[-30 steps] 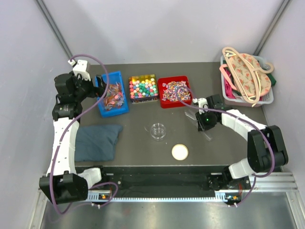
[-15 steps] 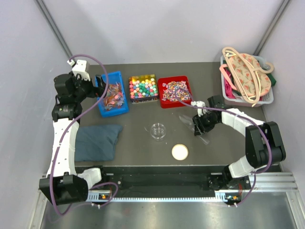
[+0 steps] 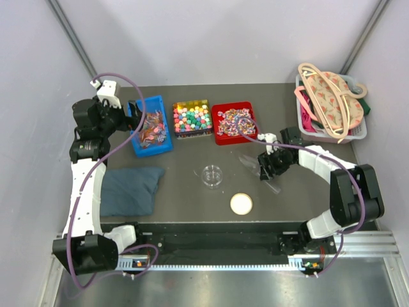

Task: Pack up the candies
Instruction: Pick up the spatula from the center of the board.

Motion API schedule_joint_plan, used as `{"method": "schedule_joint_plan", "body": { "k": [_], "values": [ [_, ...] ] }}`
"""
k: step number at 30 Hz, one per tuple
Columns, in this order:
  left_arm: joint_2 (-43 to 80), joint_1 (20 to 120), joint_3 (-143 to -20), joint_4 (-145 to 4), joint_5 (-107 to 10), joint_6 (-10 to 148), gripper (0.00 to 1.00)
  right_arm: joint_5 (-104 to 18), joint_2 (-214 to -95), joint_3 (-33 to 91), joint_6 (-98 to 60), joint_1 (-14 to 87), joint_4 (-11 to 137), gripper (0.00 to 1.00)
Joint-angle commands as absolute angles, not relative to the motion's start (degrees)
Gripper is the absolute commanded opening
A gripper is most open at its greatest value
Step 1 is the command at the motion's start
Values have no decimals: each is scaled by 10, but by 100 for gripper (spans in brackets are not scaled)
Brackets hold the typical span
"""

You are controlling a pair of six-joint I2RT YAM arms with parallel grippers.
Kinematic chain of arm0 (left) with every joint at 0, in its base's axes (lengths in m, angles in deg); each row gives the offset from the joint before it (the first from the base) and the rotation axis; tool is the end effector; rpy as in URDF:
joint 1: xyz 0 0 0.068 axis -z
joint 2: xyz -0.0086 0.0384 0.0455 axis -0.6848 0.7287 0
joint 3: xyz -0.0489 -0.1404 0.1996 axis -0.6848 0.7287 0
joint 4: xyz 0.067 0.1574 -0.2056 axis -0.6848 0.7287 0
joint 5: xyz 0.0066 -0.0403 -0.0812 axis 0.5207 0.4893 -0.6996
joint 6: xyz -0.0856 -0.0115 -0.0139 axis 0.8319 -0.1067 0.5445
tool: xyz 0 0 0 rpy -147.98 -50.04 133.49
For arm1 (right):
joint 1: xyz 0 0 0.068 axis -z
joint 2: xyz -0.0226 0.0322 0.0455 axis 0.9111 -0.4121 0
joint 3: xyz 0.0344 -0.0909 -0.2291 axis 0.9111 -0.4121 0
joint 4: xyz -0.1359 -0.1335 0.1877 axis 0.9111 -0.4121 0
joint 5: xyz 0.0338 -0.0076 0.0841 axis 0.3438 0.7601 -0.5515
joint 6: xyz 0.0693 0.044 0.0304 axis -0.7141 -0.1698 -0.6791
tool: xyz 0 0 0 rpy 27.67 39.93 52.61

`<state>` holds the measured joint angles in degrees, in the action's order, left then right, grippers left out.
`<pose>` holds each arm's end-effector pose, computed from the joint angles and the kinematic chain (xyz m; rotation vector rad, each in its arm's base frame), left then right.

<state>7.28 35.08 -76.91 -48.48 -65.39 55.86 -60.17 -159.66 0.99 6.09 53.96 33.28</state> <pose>0.3019 0.0100 0.3630 0.1973 1.8264 -0.2861 0.2780 0.0907 0.1072 -0.8060 2.5764 0.5595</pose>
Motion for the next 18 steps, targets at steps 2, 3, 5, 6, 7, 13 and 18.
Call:
{"method": "schedule_joint_plan", "body": {
  "k": [2,3,5,6,7,13,18],
  "values": [
    [56,351,-768,-499,-665,563,99,-591,-1572,13,57,545,377,65],
    [57,352,-767,-499,-665,564,99,-584,-1572,13,57,544,380,65],
    [56,352,-767,-499,-666,565,99,-578,-1573,11,55,546,386,65],
    [57,352,-767,-499,-665,564,99,-571,-1573,10,54,546,389,65],
    [56,352,-766,-499,-667,564,99,-565,-1574,8,54,546,391,65],
    [57,352,-765,-499,-667,564,99,-541,-1574,7,53,560,406,64],
    [58,352,-764,-502,-668,565,99,-577,-1583,22,54,580,393,61]
  ]
}}
